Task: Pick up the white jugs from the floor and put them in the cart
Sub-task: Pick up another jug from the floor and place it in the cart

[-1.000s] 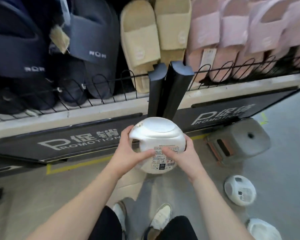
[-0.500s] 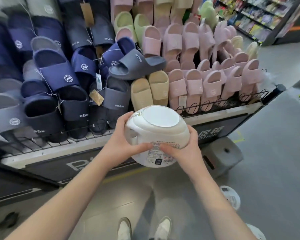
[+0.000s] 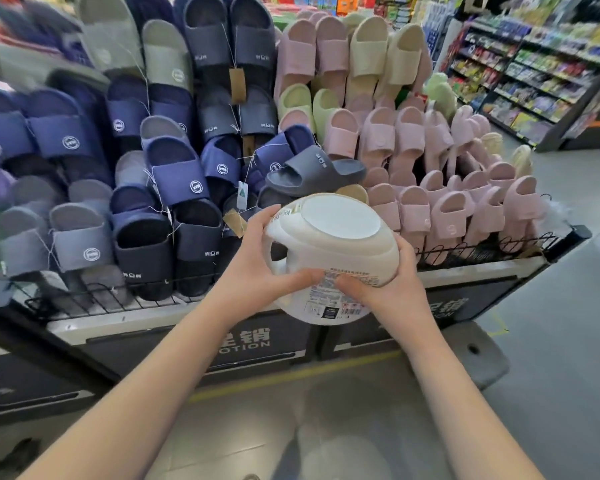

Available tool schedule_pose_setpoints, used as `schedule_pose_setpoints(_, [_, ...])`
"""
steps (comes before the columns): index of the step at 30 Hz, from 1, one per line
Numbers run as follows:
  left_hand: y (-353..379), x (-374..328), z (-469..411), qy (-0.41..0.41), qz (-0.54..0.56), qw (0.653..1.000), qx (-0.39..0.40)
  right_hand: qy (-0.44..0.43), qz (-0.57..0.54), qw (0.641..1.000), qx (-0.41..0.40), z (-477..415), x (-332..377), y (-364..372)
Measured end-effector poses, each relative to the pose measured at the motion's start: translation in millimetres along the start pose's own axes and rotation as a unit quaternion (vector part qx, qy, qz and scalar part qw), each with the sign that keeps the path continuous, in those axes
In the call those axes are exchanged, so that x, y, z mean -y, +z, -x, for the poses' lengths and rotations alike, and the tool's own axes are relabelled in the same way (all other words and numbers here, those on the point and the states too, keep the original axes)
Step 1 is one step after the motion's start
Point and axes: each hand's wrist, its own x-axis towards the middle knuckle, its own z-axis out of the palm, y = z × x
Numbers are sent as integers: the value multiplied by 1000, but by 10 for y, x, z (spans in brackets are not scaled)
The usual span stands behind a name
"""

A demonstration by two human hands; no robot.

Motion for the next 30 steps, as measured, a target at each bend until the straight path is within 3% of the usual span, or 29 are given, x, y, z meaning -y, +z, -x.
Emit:
schedule_pose_setpoints(7, [-348,-4,192,-12,-4,998,-54,-27,-6,997,68,-73,196,303])
schedule_pose_setpoints(14, [-714,38,700,-52,-29,980,-189,-55,-29,978,198,-202,342,873])
schedule_pose_setpoints(24, [-1254,-2,1883,-146,-85,903,-396,-105,-104,896,419,137,580,2054])
schedule_pose_setpoints(30, [-1530,29,2659,-171,-90,847,-495,-134,-113,842,510,630,837,2739])
